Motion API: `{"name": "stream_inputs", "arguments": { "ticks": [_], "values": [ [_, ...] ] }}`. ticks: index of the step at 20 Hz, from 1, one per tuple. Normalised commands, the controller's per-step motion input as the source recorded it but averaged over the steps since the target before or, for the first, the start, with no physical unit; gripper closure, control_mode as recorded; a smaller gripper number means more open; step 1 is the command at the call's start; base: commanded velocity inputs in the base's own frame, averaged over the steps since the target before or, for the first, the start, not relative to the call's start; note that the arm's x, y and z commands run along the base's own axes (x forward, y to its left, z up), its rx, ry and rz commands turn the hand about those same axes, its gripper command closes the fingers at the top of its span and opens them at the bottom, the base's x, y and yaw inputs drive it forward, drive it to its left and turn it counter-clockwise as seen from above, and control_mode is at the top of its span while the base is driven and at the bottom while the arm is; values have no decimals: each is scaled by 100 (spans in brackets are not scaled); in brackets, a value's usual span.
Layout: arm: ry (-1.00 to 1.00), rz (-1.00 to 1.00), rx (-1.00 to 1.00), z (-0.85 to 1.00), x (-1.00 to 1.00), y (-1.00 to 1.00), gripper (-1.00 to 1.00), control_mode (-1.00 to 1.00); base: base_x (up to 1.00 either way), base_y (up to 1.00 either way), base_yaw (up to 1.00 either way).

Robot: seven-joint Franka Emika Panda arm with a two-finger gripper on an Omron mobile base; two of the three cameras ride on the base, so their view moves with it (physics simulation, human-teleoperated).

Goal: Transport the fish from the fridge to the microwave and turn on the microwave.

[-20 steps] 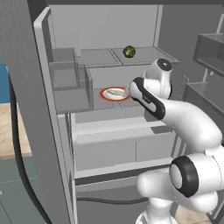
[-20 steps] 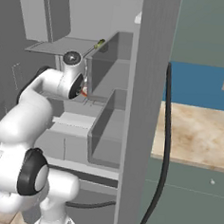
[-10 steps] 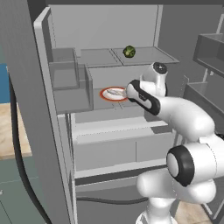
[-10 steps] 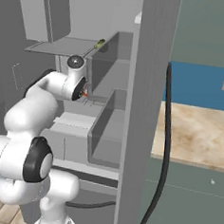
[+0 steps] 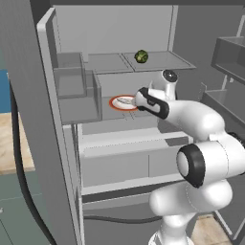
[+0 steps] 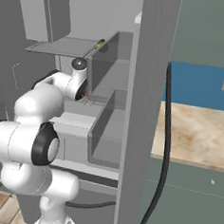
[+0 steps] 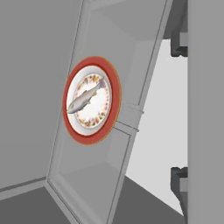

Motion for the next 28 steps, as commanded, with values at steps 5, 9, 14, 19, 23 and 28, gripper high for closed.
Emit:
{"name": "stream_inputs", "arguments": {
  "ticks": [5,9,14,19,23,28],
  "values": [
    [0,0,2,-11,33,0,-100,-100,0,0,0],
    [0,0,2,-6,27,0,-100,-100,0,0,0],
    [0,0,1,-6,26,0,-100,-100,0,0,0],
    [0,0,0,-10,26,0,-100,-100,0,0,0],
    [0,0,0,-12,28,0,-100,-100,0,0,0],
    [0,0,0,-9,23,0,-100,-100,0,0,0]
  ]
}}
